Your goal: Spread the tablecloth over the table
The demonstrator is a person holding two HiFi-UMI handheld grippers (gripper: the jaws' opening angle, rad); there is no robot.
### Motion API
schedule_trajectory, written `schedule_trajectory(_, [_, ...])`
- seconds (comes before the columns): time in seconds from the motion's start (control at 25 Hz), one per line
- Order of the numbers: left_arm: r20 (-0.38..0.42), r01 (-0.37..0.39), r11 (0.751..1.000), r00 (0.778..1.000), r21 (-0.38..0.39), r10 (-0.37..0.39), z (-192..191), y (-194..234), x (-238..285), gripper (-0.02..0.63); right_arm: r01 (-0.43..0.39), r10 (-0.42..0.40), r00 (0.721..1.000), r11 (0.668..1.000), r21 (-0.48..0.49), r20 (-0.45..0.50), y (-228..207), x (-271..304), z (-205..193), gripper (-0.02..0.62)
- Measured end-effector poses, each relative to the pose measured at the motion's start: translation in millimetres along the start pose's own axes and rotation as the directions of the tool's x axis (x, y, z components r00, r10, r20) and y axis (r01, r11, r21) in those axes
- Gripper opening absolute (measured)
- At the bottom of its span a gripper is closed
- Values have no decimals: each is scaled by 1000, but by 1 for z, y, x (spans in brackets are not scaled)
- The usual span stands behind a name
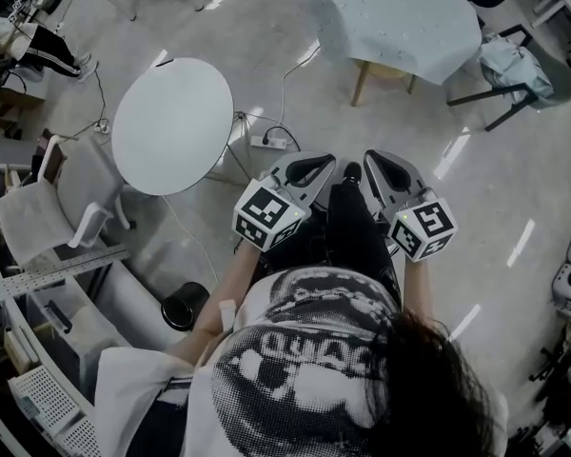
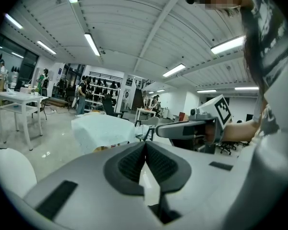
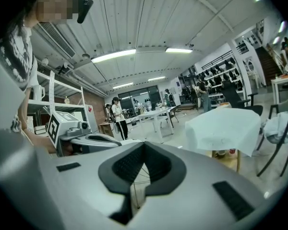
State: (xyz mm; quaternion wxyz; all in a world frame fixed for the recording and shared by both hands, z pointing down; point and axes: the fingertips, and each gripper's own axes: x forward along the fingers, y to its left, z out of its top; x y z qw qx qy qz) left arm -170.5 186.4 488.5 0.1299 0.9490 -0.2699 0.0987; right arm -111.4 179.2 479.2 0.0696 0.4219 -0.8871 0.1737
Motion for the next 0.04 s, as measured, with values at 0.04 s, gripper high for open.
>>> schedule_trajectory(0.04, [-1, 2, 1000, 1000, 1, -2, -1, -1, 0, 14, 1, -1, 1000, 1000, 1, 1, 0, 0, 0, -5])
